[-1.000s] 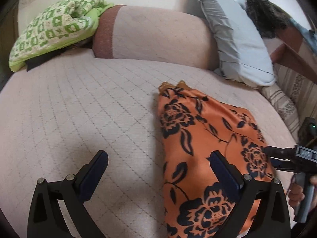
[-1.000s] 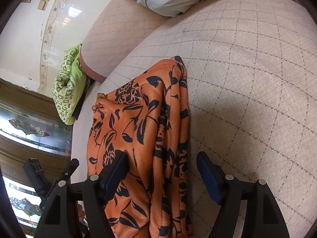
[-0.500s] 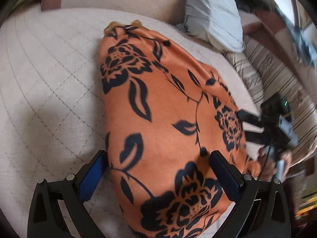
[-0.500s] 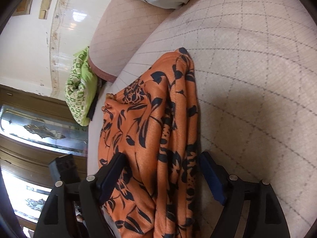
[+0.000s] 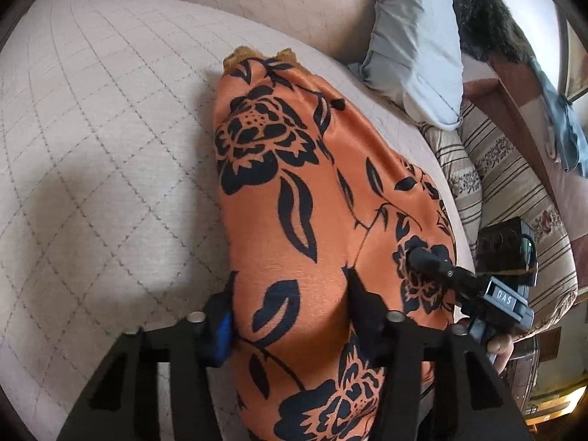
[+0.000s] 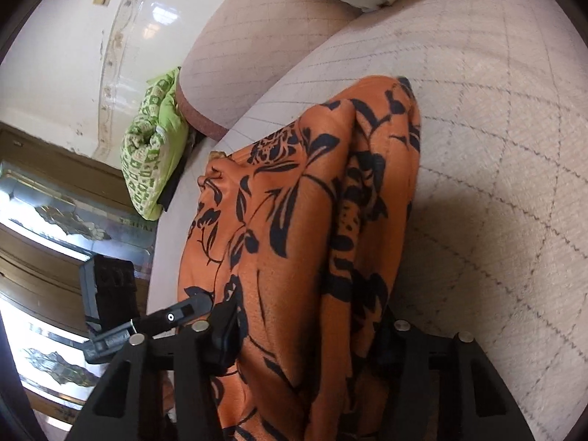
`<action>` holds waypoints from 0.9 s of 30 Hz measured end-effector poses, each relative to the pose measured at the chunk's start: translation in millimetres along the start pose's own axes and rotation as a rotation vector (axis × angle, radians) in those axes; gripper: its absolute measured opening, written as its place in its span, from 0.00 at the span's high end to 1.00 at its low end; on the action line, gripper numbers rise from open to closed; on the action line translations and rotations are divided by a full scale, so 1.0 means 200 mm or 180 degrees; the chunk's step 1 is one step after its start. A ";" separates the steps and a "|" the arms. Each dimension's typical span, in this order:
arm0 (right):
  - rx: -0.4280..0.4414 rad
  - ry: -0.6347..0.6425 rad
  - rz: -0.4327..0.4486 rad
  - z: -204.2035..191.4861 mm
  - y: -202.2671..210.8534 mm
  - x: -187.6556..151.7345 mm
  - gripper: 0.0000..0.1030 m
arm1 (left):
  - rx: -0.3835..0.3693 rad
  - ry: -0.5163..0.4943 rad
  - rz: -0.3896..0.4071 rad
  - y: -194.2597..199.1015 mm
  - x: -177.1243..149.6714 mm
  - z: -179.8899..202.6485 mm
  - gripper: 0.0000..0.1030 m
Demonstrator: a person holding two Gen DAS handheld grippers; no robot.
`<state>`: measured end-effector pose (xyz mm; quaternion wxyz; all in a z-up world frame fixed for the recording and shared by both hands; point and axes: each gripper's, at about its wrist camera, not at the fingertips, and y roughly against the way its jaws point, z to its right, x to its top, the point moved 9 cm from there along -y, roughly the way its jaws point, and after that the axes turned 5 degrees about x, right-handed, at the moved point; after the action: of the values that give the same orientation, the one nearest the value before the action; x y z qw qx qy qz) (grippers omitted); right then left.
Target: Fold small clothes
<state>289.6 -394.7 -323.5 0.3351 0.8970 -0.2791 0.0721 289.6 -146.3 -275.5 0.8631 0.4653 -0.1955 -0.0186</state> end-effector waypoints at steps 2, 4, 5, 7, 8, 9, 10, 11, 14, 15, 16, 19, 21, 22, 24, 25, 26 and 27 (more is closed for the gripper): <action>-0.0020 0.0080 0.0065 -0.05 0.02 0.00 0.52 | 0.0056 -0.0077 0.0064 0.01 -0.01 0.02 0.57; -0.0056 0.0193 0.0129 -0.12 0.03 0.00 0.54 | 0.0118 -0.0169 0.0145 0.05 -0.01 0.04 0.59; -0.0075 0.0255 0.0159 -0.16 0.04 0.00 0.54 | 0.0139 -0.0202 0.0185 0.07 -0.02 0.05 0.60; -0.0057 0.0347 0.0185 -0.24 0.05 -0.01 0.55 | 0.0208 -0.0235 0.0310 0.15 -0.01 0.06 0.60; -0.0036 0.0417 0.0207 -0.29 0.05 -0.02 0.55 | 0.0213 -0.0234 0.0364 0.20 -0.01 0.04 0.60; -0.0018 0.0471 0.0234 -0.33 0.05 -0.02 0.55 | 0.0214 -0.0222 0.0427 0.25 -0.01 0.03 0.60; 0.0018 0.0509 0.0264 -0.37 0.06 -0.03 0.55 | 0.0223 -0.0213 0.0481 0.30 -0.02 0.02 0.60; 0.0088 0.0541 0.0299 -0.42 0.06 -0.04 0.55 | 0.0242 -0.0211 0.0535 0.35 -0.03 0.01 0.60; 0.0233 0.0626 0.0316 -0.53 0.06 -0.07 0.55 | 0.0317 -0.0201 0.0697 0.49 -0.07 -0.02 0.60; 0.0274 0.0662 0.0299 -0.57 0.06 -0.09 0.55 | 0.0351 -0.0199 0.0729 0.53 -0.09 -0.04 0.60; 0.0300 0.0681 0.0283 -0.60 0.05 -0.11 0.55 | 0.0396 -0.0202 0.0763 0.57 -0.11 -0.07 0.60; 0.0359 0.0773 0.0240 -0.69 0.02 -0.19 0.55 | 0.0516 -0.0195 0.0860 0.66 -0.17 -0.11 0.60; 0.0402 0.0805 0.0225 -0.74 0.00 -0.23 0.55 | 0.0593 -0.0213 0.0914 0.71 -0.20 -0.13 0.60; 0.0416 0.0816 0.0219 -0.76 -0.01 -0.25 0.55 | 0.0653 -0.0234 0.0947 0.73 -0.21 -0.14 0.60; 0.0443 0.0832 0.0206 -0.79 -0.03 -0.29 0.55 | 0.0757 -0.0281 0.0987 0.76 -0.25 -0.14 0.60; 0.0452 0.0848 0.0206 -0.79 -0.03 -0.30 0.55 | 0.0801 -0.0299 0.0998 0.76 -0.26 -0.13 0.60; 0.0457 0.0854 0.0193 -0.80 -0.04 -0.32 0.55 | 0.0857 -0.0319 0.1005 0.78 -0.28 -0.14 0.60; 0.0457 0.0858 0.0185 -0.80 -0.04 -0.33 0.55 | 0.0899 -0.0330 0.1007 0.79 -0.29 -0.16 0.60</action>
<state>247.7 -256.4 -225.9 0.3022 0.8924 -0.2515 0.2212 222.7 -18.9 -180.7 0.7703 0.5435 -0.3108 0.1208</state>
